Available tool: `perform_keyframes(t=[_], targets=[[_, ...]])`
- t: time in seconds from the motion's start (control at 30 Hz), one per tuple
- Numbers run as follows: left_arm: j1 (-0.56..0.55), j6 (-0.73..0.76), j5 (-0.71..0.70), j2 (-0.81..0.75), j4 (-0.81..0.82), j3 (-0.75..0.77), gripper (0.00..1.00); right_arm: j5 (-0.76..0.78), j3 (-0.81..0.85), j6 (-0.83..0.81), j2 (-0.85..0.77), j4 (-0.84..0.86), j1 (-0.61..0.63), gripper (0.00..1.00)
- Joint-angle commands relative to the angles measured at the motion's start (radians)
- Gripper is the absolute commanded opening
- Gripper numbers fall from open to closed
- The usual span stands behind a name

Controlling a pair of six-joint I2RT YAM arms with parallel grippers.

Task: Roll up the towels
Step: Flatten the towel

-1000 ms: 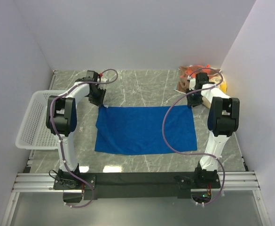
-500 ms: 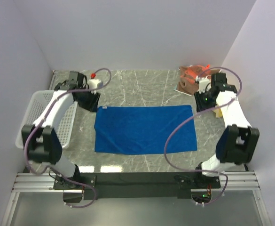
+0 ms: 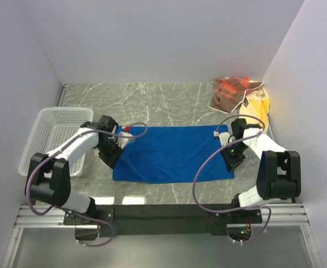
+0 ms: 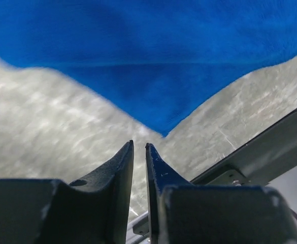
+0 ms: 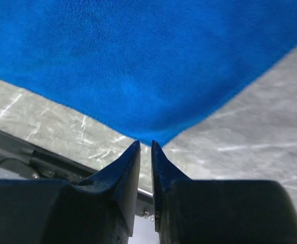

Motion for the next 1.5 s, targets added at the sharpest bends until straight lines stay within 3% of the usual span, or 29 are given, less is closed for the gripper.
perform_keyframes(t=[0.0, 0.43, 0.73, 1.27, 1.47], targets=[[-0.081, -0.02, -0.055, -0.002, 0.071, -0.064, 0.21, 0.056, -0.048, 0.02, -0.002, 0.101, 0.024, 0.21], [-0.145, -0.048, -0.161, 0.106, 0.153, -0.155, 0.2, 0.243, -0.171, 0.023, 0.09, 0.271, 0.074, 0.17], [-0.137, -0.016, -0.298, 0.035, 0.159, -0.25, 0.18, 0.279, -0.188, 0.011, 0.059, 0.259, 0.073, 0.16], [-0.114, 0.032, -0.289, 0.041, 0.096, -0.164, 0.18, 0.219, -0.154, 0.018, 0.049, 0.149, 0.074, 0.18], [-0.112, 0.019, -0.157, -0.002, 0.022, -0.019, 0.3, 0.023, 0.007, 0.038, -0.046, 0.028, 0.073, 0.28]])
